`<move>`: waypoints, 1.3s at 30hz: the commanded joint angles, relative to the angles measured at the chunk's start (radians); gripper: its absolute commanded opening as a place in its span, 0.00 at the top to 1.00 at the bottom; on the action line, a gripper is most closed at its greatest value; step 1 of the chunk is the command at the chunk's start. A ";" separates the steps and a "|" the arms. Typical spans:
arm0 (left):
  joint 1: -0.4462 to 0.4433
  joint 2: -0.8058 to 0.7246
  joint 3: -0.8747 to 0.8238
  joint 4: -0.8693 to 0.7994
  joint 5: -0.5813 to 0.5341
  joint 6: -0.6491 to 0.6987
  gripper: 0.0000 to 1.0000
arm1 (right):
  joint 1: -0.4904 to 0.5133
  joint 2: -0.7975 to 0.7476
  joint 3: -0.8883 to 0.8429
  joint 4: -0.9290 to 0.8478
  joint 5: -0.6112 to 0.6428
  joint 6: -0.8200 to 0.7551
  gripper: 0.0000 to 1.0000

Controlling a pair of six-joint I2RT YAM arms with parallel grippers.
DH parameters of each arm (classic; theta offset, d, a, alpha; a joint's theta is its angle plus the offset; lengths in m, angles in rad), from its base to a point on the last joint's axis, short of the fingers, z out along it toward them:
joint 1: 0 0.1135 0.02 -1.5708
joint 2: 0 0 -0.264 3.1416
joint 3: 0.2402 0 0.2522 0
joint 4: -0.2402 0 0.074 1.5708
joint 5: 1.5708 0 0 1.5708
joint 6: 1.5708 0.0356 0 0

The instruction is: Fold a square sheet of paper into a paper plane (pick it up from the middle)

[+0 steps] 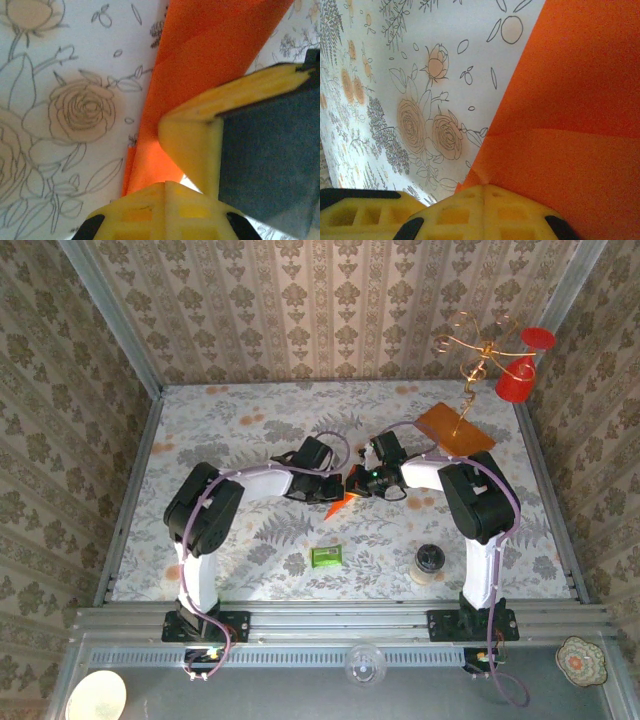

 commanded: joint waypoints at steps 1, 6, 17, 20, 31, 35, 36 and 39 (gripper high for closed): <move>-0.001 0.037 0.016 -0.035 -0.013 0.016 1.00 | 0.006 -0.023 -0.023 -0.049 -0.015 -0.003 0.95; 0.000 0.043 -0.009 -0.061 -0.016 0.001 1.00 | -0.009 -0.028 -0.018 -0.040 -0.010 0.002 0.95; 0.004 0.045 -0.080 -0.091 -0.035 -0.024 1.00 | -0.045 -0.065 0.053 -0.152 0.134 -0.065 0.94; 0.003 0.033 -0.106 -0.078 -0.036 -0.037 1.00 | -0.052 -0.050 0.079 -0.164 0.132 -0.074 0.94; 0.001 0.023 -0.120 -0.074 -0.032 -0.037 1.00 | -0.057 -0.012 0.098 -0.159 0.112 -0.071 0.94; 0.002 0.031 -0.107 -0.077 -0.027 -0.033 1.00 | -0.043 -0.021 0.076 -0.136 0.071 -0.069 0.94; 0.002 0.032 -0.107 -0.078 -0.027 -0.034 1.00 | -0.035 -0.028 0.070 -0.138 0.073 -0.075 0.94; 0.001 0.032 -0.108 -0.076 -0.026 -0.037 1.00 | -0.016 -0.039 0.048 -0.139 0.077 -0.082 0.94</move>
